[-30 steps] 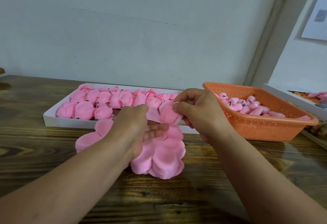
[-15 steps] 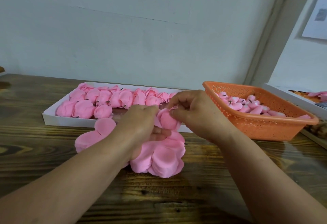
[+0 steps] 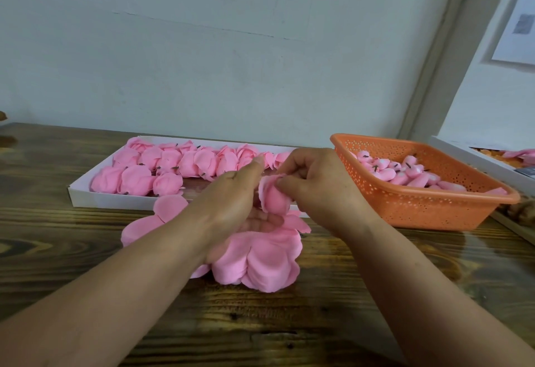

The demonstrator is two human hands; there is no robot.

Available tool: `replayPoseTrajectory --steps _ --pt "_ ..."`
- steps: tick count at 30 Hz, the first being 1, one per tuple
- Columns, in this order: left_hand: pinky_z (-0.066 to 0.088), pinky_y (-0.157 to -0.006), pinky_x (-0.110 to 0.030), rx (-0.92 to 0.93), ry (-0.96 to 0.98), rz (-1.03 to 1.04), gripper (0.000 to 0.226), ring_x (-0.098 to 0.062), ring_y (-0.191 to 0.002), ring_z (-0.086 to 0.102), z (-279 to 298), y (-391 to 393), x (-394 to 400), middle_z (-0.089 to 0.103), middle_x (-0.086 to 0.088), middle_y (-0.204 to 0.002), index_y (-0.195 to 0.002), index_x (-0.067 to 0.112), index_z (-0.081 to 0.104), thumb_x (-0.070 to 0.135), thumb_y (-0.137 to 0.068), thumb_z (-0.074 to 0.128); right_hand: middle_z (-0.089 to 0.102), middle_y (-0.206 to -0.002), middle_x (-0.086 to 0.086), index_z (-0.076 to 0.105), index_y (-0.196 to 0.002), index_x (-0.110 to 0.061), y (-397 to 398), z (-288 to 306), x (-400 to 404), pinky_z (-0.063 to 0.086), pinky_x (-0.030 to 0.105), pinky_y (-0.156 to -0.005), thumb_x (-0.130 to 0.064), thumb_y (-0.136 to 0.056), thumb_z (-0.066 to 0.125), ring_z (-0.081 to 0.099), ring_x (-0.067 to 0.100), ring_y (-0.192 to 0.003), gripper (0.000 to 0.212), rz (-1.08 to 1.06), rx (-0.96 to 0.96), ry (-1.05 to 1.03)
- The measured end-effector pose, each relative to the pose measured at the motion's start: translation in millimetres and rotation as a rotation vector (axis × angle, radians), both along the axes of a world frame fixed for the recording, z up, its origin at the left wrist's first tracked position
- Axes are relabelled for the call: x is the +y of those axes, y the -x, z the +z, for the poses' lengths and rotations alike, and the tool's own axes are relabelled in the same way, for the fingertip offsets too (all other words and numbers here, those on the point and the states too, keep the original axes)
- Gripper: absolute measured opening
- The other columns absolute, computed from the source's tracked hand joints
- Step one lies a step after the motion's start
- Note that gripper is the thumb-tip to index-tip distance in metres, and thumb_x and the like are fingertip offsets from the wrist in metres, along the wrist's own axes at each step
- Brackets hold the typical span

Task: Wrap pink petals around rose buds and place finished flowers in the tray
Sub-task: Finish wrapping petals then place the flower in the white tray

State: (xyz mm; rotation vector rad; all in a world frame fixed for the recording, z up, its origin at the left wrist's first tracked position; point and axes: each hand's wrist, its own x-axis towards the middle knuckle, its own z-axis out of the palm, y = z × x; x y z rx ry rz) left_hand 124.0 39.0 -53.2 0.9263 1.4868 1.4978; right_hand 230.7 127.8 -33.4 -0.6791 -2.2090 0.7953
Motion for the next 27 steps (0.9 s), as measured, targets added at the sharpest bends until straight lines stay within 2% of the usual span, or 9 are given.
replayPoseTrajectory --steps 2,4,6,9,13,15,18,22,27 --pt "0.058 -0.061 -0.030 -0.040 0.016 -0.022 0.056 -0.027 -0.070 0.071 0.7 -0.2 -0.8 0.073 -0.023 -0.087 -0.104 -0.002 0.067 0.043 -0.101 0.035 0.053 -0.051 -0.009 0.060 -0.060 -0.022 -0.4 1.0 -0.9 0.043 0.031 -0.054 -0.004 -0.077 0.063 0.047 0.011 -0.050 0.025 0.005 -0.027 0.001" --pt "0.059 -0.064 -0.031 -0.048 0.035 -0.052 0.066 -0.029 -0.073 0.072 0.3 -0.7 -1.6 0.073 -0.022 -0.087 -0.104 0.000 0.067 0.057 -0.096 0.035 0.050 -0.052 -0.009 0.063 -0.065 -0.015 0.6 0.7 -4.7 0.039 0.025 -0.051 -0.004 -0.078 0.062 0.044 0.006 -0.047 0.017 0.036 -0.070 -0.027" --pt "0.060 -0.072 -0.037 -0.037 0.047 -0.085 0.083 -0.032 -0.078 0.072 0.4 -0.7 -3.1 0.071 -0.024 -0.087 -0.096 0.004 0.069 0.076 -0.075 0.034 0.047 -0.051 -0.010 0.064 -0.071 -0.008 1.9 0.3 -9.6 0.033 0.015 -0.047 -0.004 -0.078 0.060 0.043 0.003 -0.045 0.009 0.045 -0.135 -0.116" --pt "0.059 -0.077 -0.039 0.020 0.031 -0.106 0.094 -0.033 -0.082 0.070 1.0 0.9 -4.5 0.065 -0.033 -0.099 -0.091 0.005 0.074 0.082 -0.056 0.034 0.046 -0.050 -0.010 0.063 -0.073 -0.008 2.2 1.1 -14.7 0.036 0.011 -0.048 -0.005 -0.079 0.058 0.047 -0.005 -0.049 0.009 0.053 -0.177 -0.216" --pt "0.059 -0.074 -0.036 0.077 0.014 -0.117 0.099 -0.027 -0.074 0.069 0.1 2.7 -3.3 0.063 -0.025 -0.088 -0.092 0.001 0.071 0.084 -0.054 0.033 0.045 -0.049 -0.010 0.063 -0.074 -0.006 3.1 0.4 -14.3 0.031 0.015 -0.045 -0.003 -0.079 0.058 0.044 0.003 -0.046 0.008 0.059 -0.150 -0.209" --pt "0.059 -0.079 -0.040 0.122 0.008 -0.113 0.101 -0.028 -0.076 0.068 -0.7 2.6 -3.0 0.062 -0.020 -0.081 -0.089 -0.001 0.070 0.085 -0.051 0.033 0.044 -0.050 -0.011 0.063 -0.077 -0.007 4.4 -1.8 -12.6 0.031 0.021 -0.048 -0.003 -0.079 0.057 0.040 0.006 -0.047 0.007 0.058 -0.128 -0.196" --pt "0.060 -0.077 -0.038 0.159 -0.003 -0.102 0.098 -0.033 -0.081 0.069 -1.4 1.7 -3.4 0.063 -0.017 -0.079 -0.083 0.003 0.072 0.087 -0.049 0.032 0.043 -0.051 -0.013 0.064 -0.084 -0.009 5.9 -4.1 -12.3 0.031 0.023 -0.052 -0.003 -0.079 0.057 0.040 0.004 -0.048 0.010 0.059 -0.095 -0.187" --pt "0.061 -0.075 -0.038 0.205 -0.006 -0.064 0.089 -0.034 -0.088 0.071 -1.6 -1.8 -4.0 0.067 -0.017 -0.077 -0.073 0.013 0.073 0.087 -0.049 0.030 0.038 -0.044 -0.012 0.050 -0.060 -0.025 7.7 -5.0 -15.1 0.030 0.013 -0.043 -0.003 -0.078 0.058 0.045 0.000 -0.044 0.029 0.048 -0.099 -0.228" --pt "0.061 -0.070 -0.035 0.231 0.001 -0.059 0.084 -0.028 -0.077 0.072 -0.5 -5.8 -5.6 0.071 -0.019 -0.076 -0.074 0.017 0.073 0.085 -0.054 0.028 0.045 -0.049 -0.011 0.046 -0.058 -0.028 7.0 -2.5 -16.7 0.027 0.013 -0.044 -0.005 -0.076 0.058 0.043 0.005 -0.043 0.032 0.059 -0.162 -0.207"
